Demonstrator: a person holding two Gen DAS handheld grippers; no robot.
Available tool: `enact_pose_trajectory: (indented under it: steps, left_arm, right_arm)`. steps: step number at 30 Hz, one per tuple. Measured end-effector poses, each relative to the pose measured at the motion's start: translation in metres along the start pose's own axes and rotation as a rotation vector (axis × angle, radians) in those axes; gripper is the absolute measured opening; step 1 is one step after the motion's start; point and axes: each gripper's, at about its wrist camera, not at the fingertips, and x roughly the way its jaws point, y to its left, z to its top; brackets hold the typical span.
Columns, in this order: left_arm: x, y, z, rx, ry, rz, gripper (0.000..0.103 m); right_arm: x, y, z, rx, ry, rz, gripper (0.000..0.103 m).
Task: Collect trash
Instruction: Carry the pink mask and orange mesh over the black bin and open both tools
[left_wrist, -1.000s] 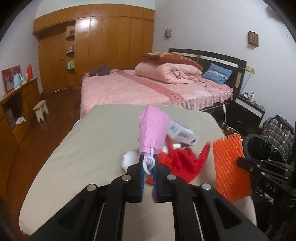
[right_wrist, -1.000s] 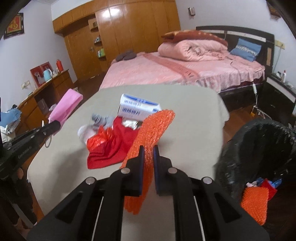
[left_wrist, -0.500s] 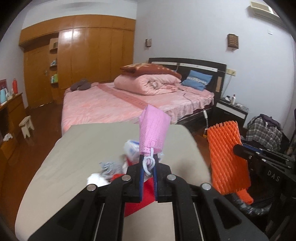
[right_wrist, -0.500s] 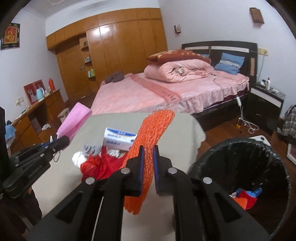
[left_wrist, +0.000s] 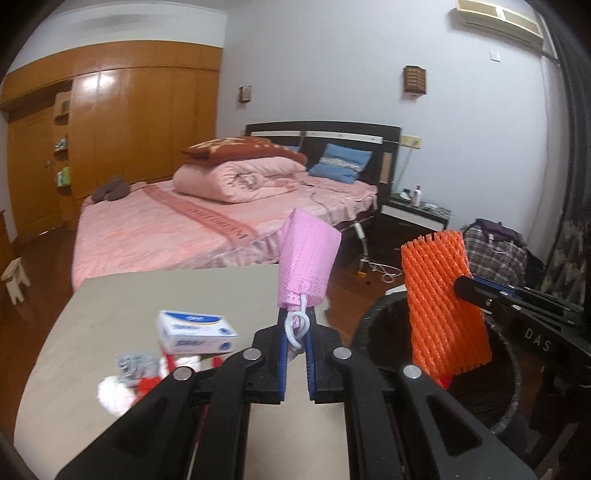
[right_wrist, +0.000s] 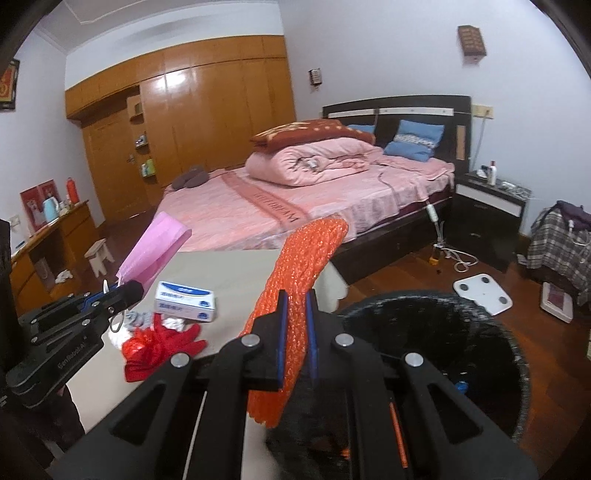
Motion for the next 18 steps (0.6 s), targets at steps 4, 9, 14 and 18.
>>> enact_pose_trajectory:
  steps: [4, 9, 14, 18]
  left_arm:
    - [0.009, -0.022, 0.005, 0.028, -0.004, -0.045, 0.008]
    - [0.021, -0.049, 0.007, 0.052, 0.002, -0.096, 0.008]
    - [0.035, -0.075, 0.008, 0.081, 0.014, -0.147, 0.008]
    - [0.048, -0.099, 0.008, 0.108, 0.032, -0.193, 0.008]
  right_arm:
    - [-0.008, -0.020, -0.001, 0.010, -0.010, -0.036, 0.009]
    - [-0.016, -0.046, -0.005, 0.022, -0.017, -0.086, 0.009]
    - [-0.021, -0.068, -0.011, 0.044, -0.014, -0.127, 0.009]
    - [-0.022, -0.087, -0.017, 0.059, -0.006, -0.165, 0.009]
